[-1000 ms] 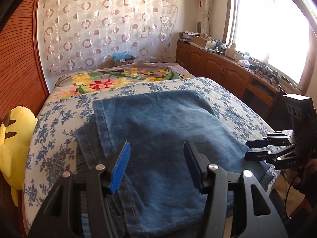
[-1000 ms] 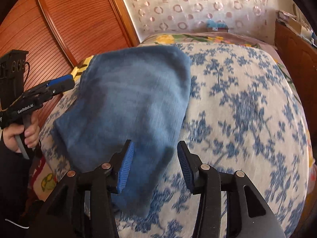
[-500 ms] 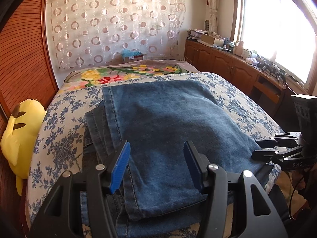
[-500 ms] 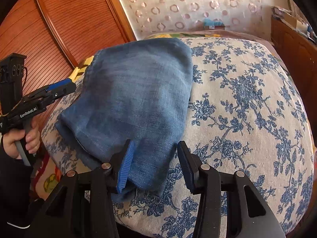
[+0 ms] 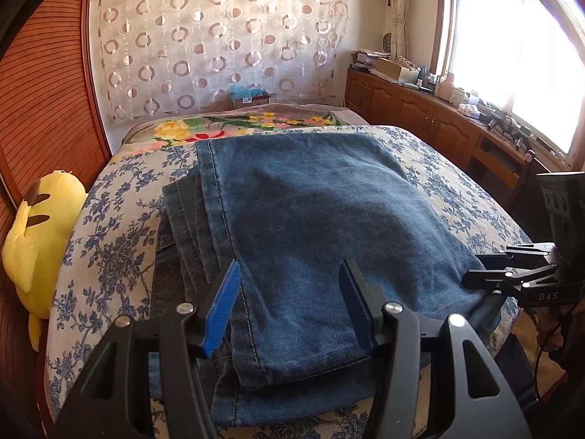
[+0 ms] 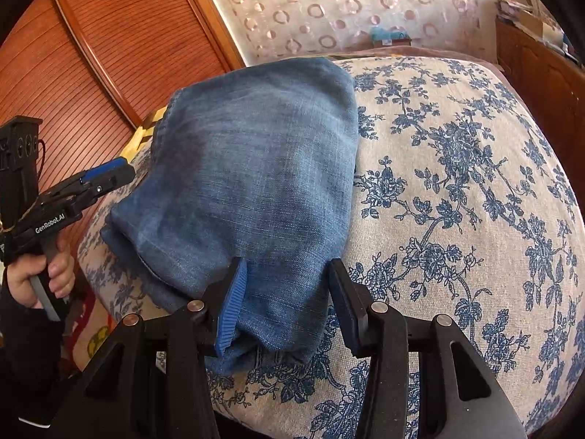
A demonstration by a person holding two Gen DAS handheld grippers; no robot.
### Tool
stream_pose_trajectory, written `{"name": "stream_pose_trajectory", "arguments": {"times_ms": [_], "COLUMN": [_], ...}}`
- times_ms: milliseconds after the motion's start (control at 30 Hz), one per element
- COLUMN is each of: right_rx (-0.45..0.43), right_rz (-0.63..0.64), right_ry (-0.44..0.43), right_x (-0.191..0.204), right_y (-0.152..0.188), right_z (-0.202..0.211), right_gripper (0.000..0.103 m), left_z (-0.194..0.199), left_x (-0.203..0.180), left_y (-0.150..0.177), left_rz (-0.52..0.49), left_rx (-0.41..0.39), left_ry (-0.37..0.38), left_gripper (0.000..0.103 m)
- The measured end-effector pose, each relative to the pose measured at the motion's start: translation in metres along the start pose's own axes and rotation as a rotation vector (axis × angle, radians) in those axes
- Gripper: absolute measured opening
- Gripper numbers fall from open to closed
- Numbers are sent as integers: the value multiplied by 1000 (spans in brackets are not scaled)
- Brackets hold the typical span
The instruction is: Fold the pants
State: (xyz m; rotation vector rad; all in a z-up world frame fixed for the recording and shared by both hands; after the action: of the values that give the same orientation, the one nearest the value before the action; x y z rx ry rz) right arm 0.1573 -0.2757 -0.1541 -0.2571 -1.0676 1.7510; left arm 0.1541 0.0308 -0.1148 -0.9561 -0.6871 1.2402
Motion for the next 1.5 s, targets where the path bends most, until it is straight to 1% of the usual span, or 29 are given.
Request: {"name": "stream_pose_trajectory", "arguments": {"times_ms": [233, 333, 400, 467, 500, 567, 733, 933, 1000, 1200, 1333, 1500], "right_rx": [-2, 0, -17, -36, -41, -50, -79, -124, -136, -188, -212, -226], "right_rz": [-6, -7, -21, -39, -40, -34, -17, -4, 9, 59, 104, 191], "right_ry": [5, 0, 0, -16, -18, -20, -20, -28, -34, -63, -102, -172], "right_x": [0, 1, 0, 0, 0, 2, 8, 18, 25, 55, 86, 143], "right_y": [2, 1, 0, -3, -4, -6, -13, -36, -45, -80, -100, -117], "right_z": [0, 0, 2, 4, 4, 5, 11, 19, 20, 21, 13, -5], "right_gripper": [46, 40, 29, 20, 17, 15, 11, 9, 8, 7, 7, 6], "left_z": [-5, -7, -7, -6, -5, -3, 4, 27, 36, 61, 75, 91], "left_x": [5, 13, 16, 19, 20, 22, 30, 44, 51, 82, 107, 126], "left_y": [25, 34, 40, 43, 44, 46, 49, 43, 39, 32, 31, 33], "left_rz": [1, 19, 27, 31, 35, 39, 61, 93, 102, 128, 162, 190], "left_rx": [46, 67, 79, 84, 84, 83, 74, 23, 5, -42, -70, -94], "left_ry": [-23, -39, -44, -50, -49, -49, -47, -54, -63, -129, -165, -200], "left_gripper": [56, 56, 56, 56, 56, 56, 56, 56, 56, 56, 56, 56]}}
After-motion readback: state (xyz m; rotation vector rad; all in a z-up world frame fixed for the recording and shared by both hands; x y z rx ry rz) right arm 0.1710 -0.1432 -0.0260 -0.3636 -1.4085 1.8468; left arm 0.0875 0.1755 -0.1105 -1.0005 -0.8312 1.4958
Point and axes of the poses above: each gripper's, at about its wrist camera, not at the fingertips, and z roughly against the way its jaws point, x to its left, y to its underside, the point moved 4 cm from there along -z, roughly the way its jaws point, and after that the axes turned 14 degrees about -x, right-handed, at the moved point
